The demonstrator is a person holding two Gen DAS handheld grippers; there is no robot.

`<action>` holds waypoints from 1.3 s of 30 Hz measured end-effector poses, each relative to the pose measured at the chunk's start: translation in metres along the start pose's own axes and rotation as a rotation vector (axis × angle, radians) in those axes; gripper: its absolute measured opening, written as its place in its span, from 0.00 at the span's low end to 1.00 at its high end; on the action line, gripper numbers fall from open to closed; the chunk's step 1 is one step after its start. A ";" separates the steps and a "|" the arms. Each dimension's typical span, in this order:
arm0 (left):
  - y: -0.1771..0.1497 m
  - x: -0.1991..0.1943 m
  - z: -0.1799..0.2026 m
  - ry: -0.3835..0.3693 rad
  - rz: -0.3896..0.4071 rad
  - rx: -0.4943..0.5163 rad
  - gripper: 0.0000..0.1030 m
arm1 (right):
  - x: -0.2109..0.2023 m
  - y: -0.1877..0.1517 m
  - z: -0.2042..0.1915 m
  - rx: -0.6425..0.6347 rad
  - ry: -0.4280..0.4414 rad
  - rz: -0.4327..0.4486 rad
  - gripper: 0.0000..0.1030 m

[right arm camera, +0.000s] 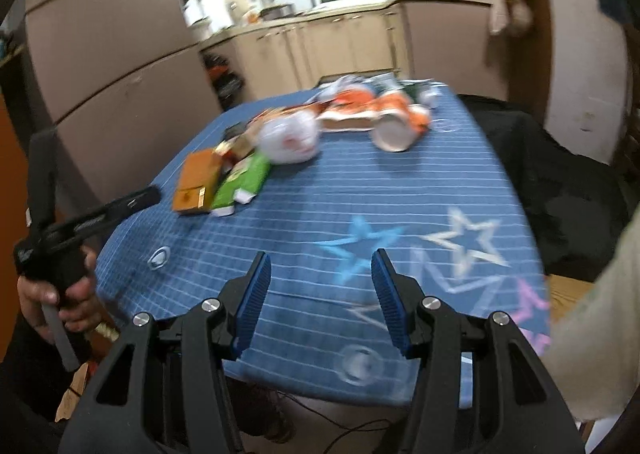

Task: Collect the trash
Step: 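Grasp the gold box with the left tool while the right tool grasps the orange cup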

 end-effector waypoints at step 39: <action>0.022 0.086 -0.037 0.057 -0.093 -0.137 0.59 | 0.165 0.110 0.073 0.017 -0.174 -0.105 0.52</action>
Point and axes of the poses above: each gripper's, at about its wrist camera, not at the fingertips, and x roughly the way its jaws point, z to its right, y to its top, the point moved 3 cm from there along x, roughly the way its jaws point, and after that the axes turned 6 degrees about -y, right-handed, at the moved point
